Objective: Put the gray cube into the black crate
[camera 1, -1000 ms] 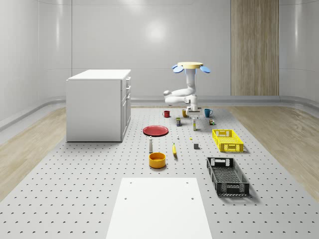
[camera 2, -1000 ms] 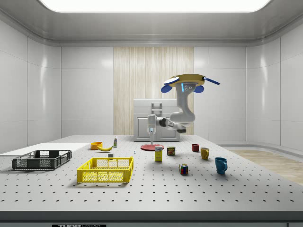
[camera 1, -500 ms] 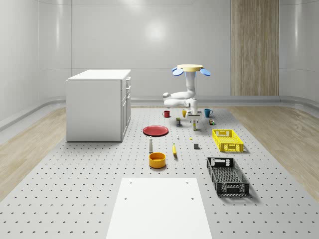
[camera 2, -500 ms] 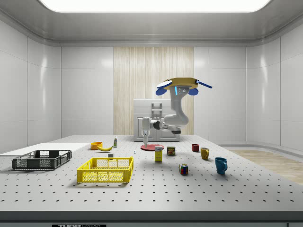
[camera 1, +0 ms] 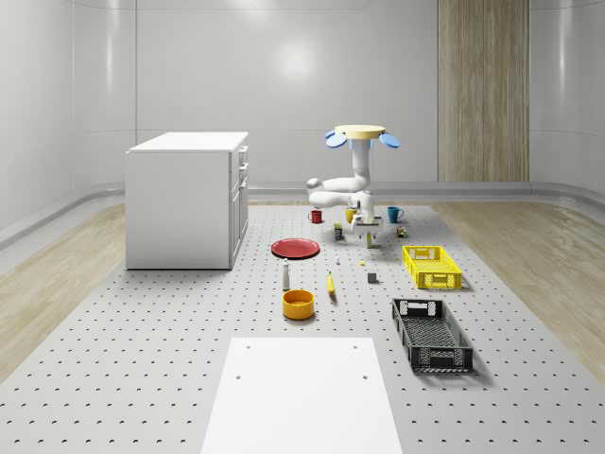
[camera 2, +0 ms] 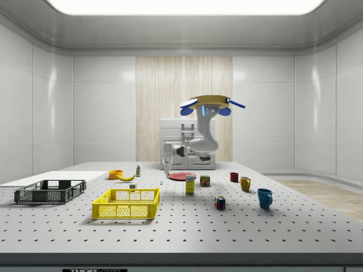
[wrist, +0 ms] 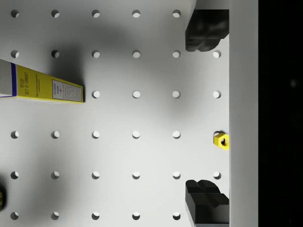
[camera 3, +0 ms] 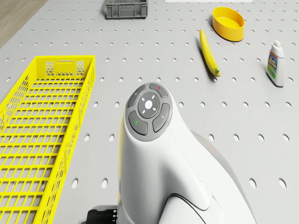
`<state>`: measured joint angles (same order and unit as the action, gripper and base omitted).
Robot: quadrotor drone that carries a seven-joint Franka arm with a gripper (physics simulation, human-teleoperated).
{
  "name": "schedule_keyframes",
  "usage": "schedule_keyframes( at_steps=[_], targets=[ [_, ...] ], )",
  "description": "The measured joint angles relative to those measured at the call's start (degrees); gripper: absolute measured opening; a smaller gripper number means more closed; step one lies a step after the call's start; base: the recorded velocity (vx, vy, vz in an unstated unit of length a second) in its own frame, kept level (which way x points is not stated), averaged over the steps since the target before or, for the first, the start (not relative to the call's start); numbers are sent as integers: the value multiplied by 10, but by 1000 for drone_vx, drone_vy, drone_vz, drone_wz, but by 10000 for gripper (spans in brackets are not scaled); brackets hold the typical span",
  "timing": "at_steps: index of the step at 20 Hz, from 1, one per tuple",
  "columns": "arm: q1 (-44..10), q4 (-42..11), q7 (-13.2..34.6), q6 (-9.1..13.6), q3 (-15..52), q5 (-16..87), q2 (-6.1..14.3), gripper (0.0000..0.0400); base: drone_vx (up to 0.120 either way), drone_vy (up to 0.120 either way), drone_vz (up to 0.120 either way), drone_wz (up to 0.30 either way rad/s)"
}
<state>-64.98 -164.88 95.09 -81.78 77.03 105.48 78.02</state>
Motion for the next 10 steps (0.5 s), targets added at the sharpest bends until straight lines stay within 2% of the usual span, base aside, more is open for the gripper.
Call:
schedule_keyframes(
  at_steps=[2, 3, 10],
  targets=[
    [-1, 0, 1, -3, 1, -2, 4, 400, 120, 0, -120, 0],
    [-1, 0, 1, -5, 1, -2, 5, 400, 120, 0, -40, 0],
    [-4, 1, 4, -16, 3, -7, 17, 400, 120, 0, -6, 0]
  ],
)
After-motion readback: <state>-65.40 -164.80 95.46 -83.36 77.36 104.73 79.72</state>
